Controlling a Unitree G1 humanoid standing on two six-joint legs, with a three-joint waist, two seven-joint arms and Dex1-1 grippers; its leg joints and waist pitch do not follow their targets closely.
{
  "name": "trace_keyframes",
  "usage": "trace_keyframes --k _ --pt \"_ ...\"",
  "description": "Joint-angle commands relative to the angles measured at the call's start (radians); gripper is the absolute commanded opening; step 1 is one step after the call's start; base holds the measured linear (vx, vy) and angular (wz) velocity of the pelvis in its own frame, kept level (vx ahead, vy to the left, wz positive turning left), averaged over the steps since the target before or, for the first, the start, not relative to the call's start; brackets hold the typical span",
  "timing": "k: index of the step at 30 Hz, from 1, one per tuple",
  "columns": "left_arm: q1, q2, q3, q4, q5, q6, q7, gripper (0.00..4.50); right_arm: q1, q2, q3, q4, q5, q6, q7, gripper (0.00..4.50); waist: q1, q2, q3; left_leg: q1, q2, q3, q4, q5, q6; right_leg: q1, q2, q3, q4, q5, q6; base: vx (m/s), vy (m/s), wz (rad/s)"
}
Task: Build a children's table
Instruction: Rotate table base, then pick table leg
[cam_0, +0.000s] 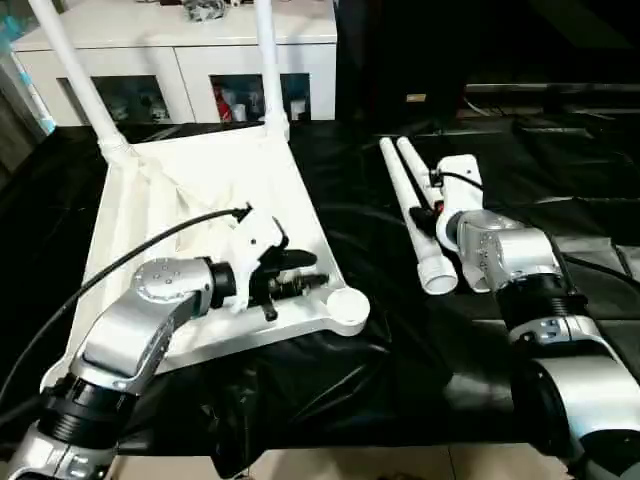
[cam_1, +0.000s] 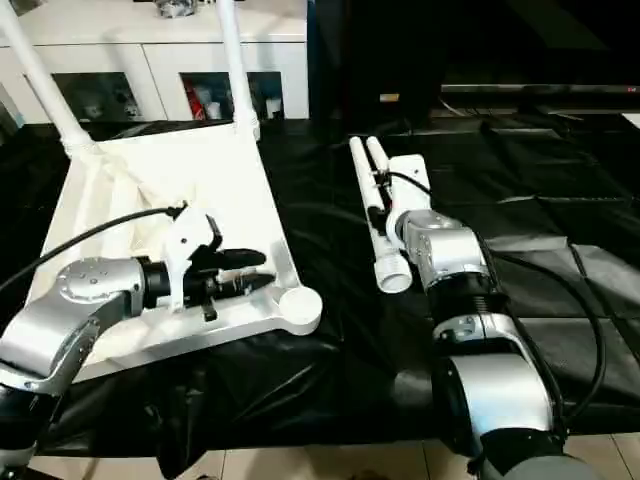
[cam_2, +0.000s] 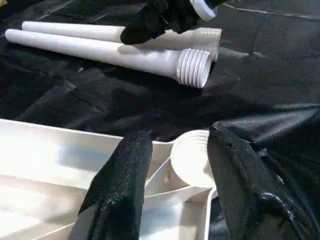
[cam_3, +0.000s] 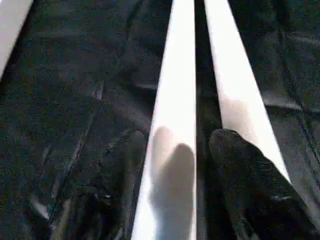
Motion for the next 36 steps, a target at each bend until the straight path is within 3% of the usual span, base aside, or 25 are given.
trace_keyframes --k 1,9,19,20,23,24,26,36 --pt "0.008 0.014 -0.013 -0.035 -0.002 0.023 -0.005 2.5 -0.035 -0.004 -0.019 0.042 0.01 0.018 -0.008 2.84 -0.002 -0.019 -0.072 0.007 0.002 0.006 -0.061 -0.234 -0.017 0.054 -0.032 0.035 -0.07 -0.302 -0.179 0.0 0.0 0.0" --pt "0.011 0.022 -0.026 -0.055 0.017 0.031 0.002 3.27 -0.094 -0.003 -0.01 0.184 0.003 0.06 0.004 3.59 -0.001 -0.018 -0.073 0.007 0.002 0.006 -0.06 -0.233 -0.016 0.054 -0.031 0.034 -0.067 -0.291 -0.187 0.0 0.0 0.0" --pt "0.016 0.038 -0.048 -0.102 0.016 0.072 -0.008 3.38 -0.151 -0.005 -0.011 0.355 -0.002 0.1 0.023 3.59 -0.001 -0.026 -0.07 0.008 0.006 0.005 -0.059 -0.247 -0.025 0.052 -0.034 0.034 -0.064 -0.287 -0.201 0.0 0.0 0.0" --pt "0.016 0.037 -0.049 -0.104 0.017 0.074 -0.009 3.4 -0.155 -0.006 -0.013 0.365 0.0 0.098 0.022 3.42 -0.003 -0.031 -0.07 0.007 0.006 0.006 -0.059 -0.247 -0.025 0.053 -0.033 0.034 -0.064 -0.287 -0.2 0.0 0.0 0.0" --pt "0.011 0.037 -0.049 -0.114 0.014 0.083 -0.008 3.42 -0.162 -0.006 -0.039 0.389 0.023 0.111 0.038 3.24 -0.002 -0.03 -0.069 0.008 0.005 0.006 -0.059 -0.259 -0.029 0.052 -0.034 0.034 -0.065 -0.303 -0.195 0.0 0.0 0.0" --pt "0.008 0.037 -0.05 -0.115 0.013 0.086 -0.008 3.42 -0.164 -0.008 -0.048 0.397 0.029 0.112 0.038 2.99 -0.002 -0.036 -0.069 0.008 0.006 0.006 -0.059 -0.265 -0.028 0.051 -0.033 0.033 -0.066 -0.312 -0.191 0.0 0.0 0.0" --pt "0.004 0.038 -0.05 -0.116 0.012 0.09 -0.009 3.42 -0.165 -0.011 -0.056 0.41 0.033 0.106 0.035 2.99 0.0 -0.032 -0.069 0.009 0.006 0.005 -0.059 -0.264 -0.03 0.05 -0.034 0.034 -0.066 -0.319 -0.187 0.0 0.0 0.0" --pt "-0.001 0.033 -0.05 -0.118 0.008 0.108 -0.012 3.42 -0.169 -0.022 -0.061 0.468 0.024 0.09 0.062 2.07 -0.001 -0.039 -0.069 0.007 0.006 0.004 -0.058 -0.282 -0.033 0.05 -0.034 0.032 -0.067 -0.332 -0.187 0.0 0.0 0.0"
